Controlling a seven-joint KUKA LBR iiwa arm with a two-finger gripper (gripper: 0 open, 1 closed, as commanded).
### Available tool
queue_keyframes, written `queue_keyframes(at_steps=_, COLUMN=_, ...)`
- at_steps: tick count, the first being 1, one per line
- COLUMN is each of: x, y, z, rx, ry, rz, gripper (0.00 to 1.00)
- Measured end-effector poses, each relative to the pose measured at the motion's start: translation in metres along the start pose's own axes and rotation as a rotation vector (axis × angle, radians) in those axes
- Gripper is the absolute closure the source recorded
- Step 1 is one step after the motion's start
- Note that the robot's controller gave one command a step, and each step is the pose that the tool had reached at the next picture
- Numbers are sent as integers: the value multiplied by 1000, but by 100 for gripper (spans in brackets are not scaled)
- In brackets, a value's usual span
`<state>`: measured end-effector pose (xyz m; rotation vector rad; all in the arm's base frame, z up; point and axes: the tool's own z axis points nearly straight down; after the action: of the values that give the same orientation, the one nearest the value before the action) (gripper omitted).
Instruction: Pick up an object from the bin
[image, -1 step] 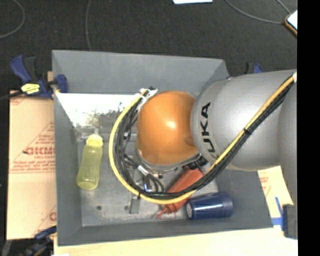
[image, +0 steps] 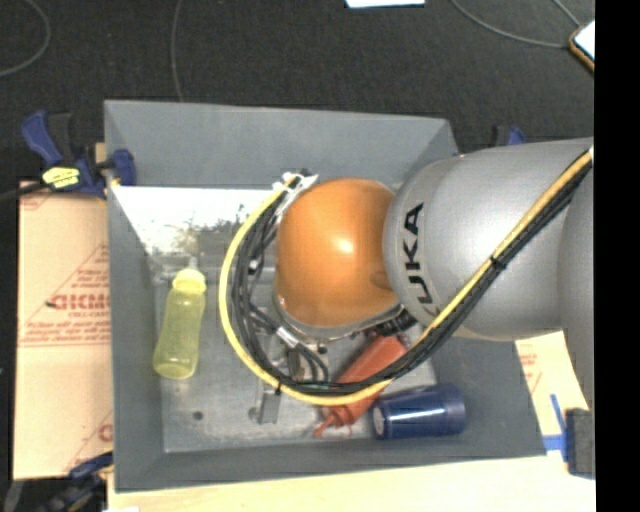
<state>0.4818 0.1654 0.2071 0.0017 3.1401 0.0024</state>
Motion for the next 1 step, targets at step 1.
queue_keyframes(at_steps=1, x=-64, y=68, z=84, rx=-3, ry=-1, rz=72, gripper=0)
